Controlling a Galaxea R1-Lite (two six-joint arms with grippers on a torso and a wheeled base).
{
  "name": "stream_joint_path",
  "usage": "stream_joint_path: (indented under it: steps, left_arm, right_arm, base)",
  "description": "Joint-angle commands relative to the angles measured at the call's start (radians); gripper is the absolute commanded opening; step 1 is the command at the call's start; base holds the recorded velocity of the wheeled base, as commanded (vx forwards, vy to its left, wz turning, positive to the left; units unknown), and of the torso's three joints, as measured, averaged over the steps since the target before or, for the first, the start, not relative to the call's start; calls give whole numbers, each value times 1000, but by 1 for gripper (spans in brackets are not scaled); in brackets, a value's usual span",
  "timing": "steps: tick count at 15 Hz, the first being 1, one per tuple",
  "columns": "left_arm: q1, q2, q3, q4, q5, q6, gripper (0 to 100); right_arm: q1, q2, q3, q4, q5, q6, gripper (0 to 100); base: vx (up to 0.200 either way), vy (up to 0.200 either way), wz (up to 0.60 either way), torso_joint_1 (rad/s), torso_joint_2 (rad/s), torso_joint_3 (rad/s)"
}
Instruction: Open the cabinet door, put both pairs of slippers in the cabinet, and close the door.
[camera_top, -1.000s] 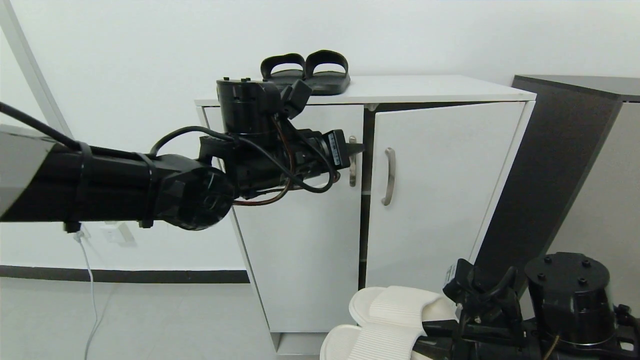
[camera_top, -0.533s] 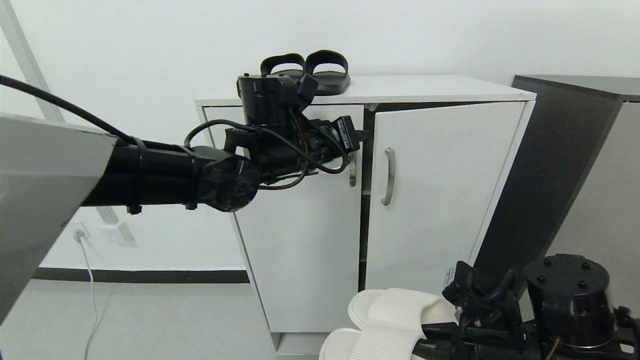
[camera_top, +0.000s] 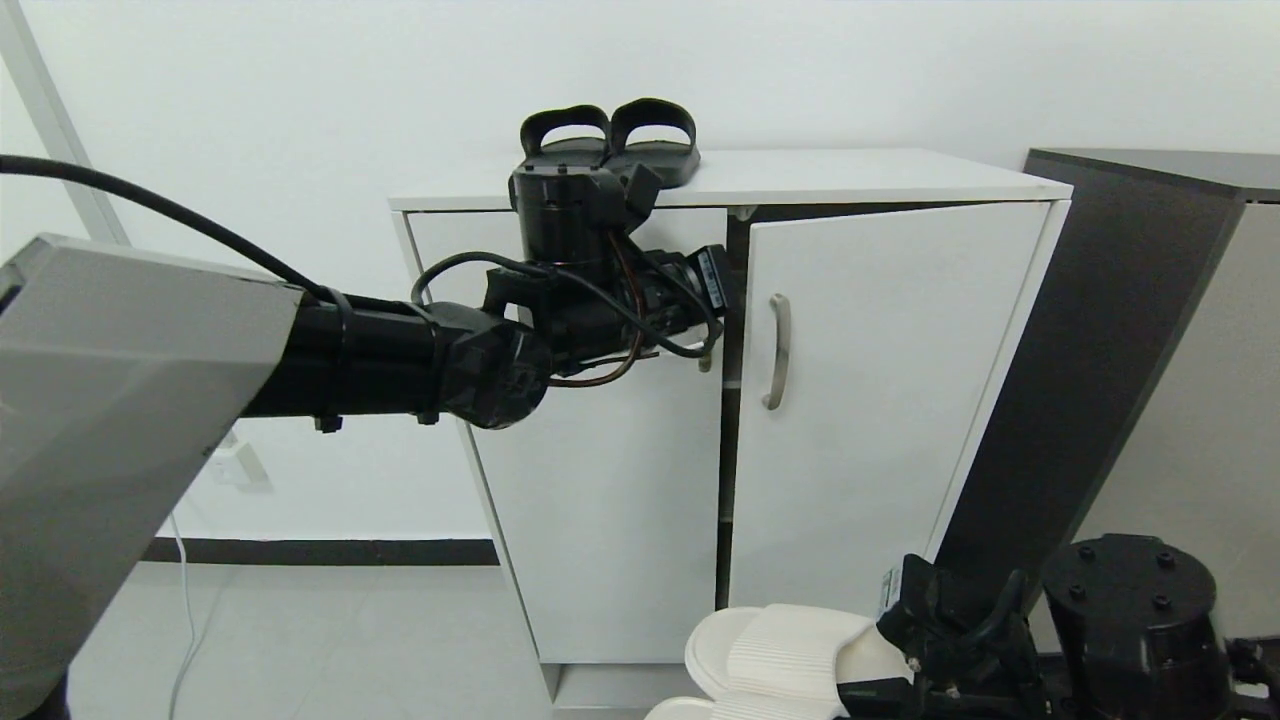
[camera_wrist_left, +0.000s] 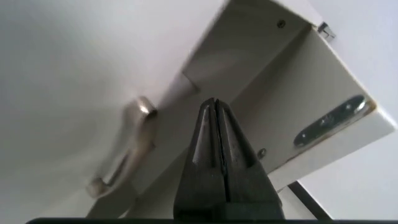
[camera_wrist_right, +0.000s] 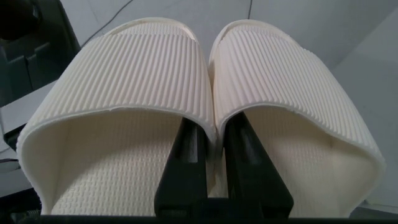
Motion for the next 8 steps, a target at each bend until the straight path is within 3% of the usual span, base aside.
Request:
stream_joint_path:
  steps: [1, 3, 6, 8]
  left_arm:
    - [-12, 2, 3, -2, 1, -1, 0]
    - [-63, -14, 63, -11, 23, 6, 0]
    - [-149, -57, 167, -100, 84, 4, 0]
    - [-179, -82, 221, -127, 83, 13, 0]
  right_arm:
    - [5, 2, 1, 0, -1, -1, 0]
    - [5, 3, 1, 2, -1, -1, 0]
    - [5, 3, 3, 2, -1, -1, 0]
    - [9, 6, 3, 2, -2, -1, 0]
  base:
    - [-200, 0, 0, 2, 7, -2]
    - [-200, 0, 0, 0, 2, 5]
    - [-200, 0, 0, -2, 1, 5]
    - [-200, 0, 0, 0, 2, 15]
